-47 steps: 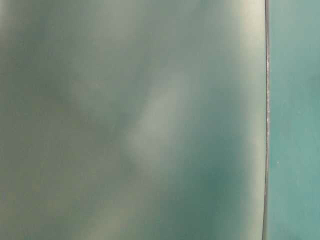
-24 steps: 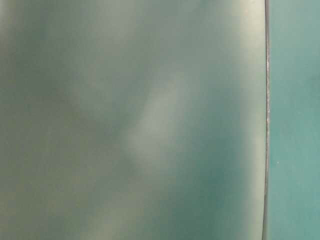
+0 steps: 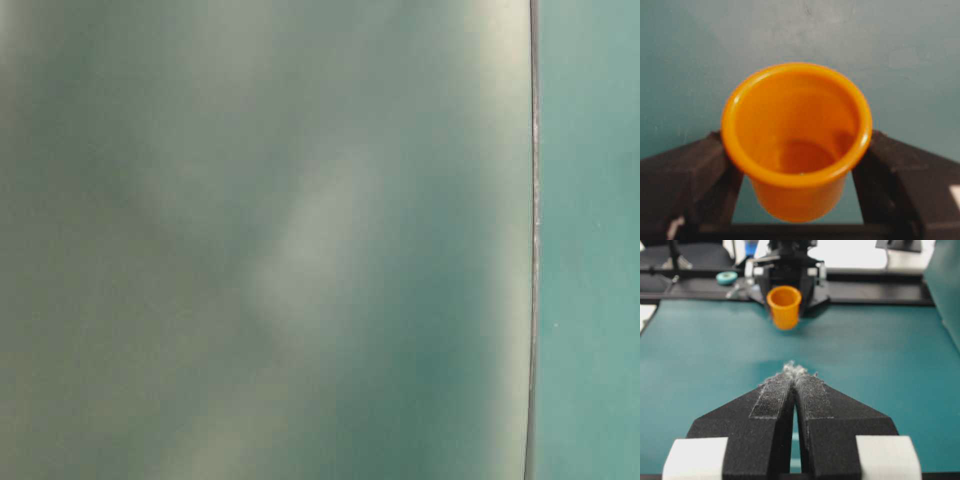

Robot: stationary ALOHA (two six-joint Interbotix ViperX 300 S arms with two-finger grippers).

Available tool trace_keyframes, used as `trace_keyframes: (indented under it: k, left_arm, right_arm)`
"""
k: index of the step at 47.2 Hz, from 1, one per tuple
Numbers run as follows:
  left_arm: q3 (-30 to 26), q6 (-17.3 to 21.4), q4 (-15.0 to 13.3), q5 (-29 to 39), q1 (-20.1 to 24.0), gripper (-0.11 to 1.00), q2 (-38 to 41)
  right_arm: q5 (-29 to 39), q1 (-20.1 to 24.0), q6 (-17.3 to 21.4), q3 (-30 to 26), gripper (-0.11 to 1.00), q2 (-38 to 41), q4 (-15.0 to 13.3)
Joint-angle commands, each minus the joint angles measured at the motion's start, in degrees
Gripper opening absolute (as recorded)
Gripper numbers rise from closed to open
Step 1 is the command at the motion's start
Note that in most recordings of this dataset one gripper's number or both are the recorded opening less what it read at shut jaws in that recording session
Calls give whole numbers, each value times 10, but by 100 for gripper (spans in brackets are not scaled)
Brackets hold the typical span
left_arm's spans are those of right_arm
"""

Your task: Move the cup to the left with left arm.

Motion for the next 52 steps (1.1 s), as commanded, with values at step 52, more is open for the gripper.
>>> trace_keyframes:
  k: [52]
  left_arm:
    - [-3, 3, 1, -6, -2, 62, -2]
  right_arm:
    - [7, -2, 12, -18, -1, 3, 4]
